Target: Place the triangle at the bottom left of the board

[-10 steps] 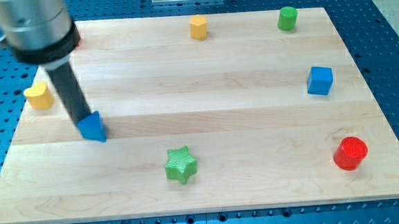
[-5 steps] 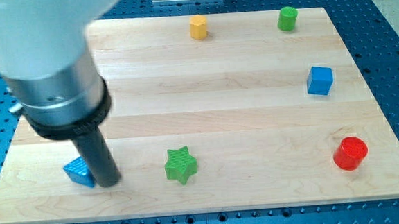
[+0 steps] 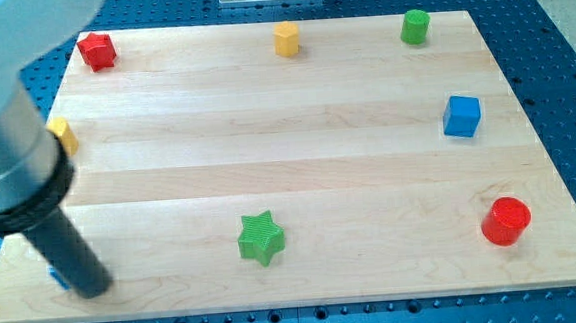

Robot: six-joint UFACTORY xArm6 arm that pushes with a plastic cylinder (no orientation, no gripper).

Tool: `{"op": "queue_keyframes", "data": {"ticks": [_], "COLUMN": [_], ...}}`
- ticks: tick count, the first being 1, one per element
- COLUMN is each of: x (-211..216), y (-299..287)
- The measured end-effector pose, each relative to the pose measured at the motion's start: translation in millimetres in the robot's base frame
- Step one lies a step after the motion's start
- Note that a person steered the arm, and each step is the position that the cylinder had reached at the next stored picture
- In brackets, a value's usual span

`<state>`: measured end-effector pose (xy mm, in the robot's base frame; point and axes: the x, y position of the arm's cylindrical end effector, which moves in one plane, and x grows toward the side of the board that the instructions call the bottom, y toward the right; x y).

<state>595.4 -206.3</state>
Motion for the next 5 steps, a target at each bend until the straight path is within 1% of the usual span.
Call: {"op": "queue_keyframes", "data": {"ticks": [1,2,3,4,5], "x": [-8,-37,-54,-42,-42], "y": [0,13,20,-2,-3]}}
